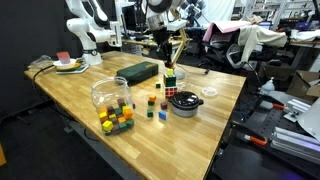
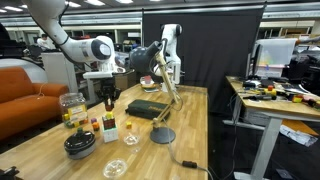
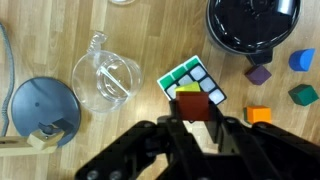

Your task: Pick up the yellow block and stack it on top of the rubix cube, then pick up the brown block and stack it on top of the yellow block.

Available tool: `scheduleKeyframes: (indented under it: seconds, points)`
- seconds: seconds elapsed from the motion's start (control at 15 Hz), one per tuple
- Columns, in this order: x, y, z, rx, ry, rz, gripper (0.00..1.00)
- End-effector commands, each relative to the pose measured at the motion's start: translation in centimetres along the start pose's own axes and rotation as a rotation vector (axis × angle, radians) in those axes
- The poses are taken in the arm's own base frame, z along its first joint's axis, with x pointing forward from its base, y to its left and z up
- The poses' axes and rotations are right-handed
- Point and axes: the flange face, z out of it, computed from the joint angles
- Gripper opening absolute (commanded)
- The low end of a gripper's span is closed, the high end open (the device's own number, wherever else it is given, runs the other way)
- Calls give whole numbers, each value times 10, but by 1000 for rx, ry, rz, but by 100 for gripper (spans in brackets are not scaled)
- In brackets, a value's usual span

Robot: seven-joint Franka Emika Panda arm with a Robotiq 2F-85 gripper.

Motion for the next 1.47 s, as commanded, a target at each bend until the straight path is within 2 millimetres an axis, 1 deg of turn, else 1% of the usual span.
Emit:
scheduleKeyframes:
  seconds: [0.0, 0.73, 1.0, 1.2, 1.4]
  points:
    - [0, 3, -2, -16, -14, -64, 7]
    - [-2, 5, 2, 10, -27, -181, 7]
    - [-1, -2, 9, 9, -42, -194, 7]
    - [-1, -1, 14, 3, -56, -190, 7]
    - [-2, 0, 14, 4, -60, -190, 7]
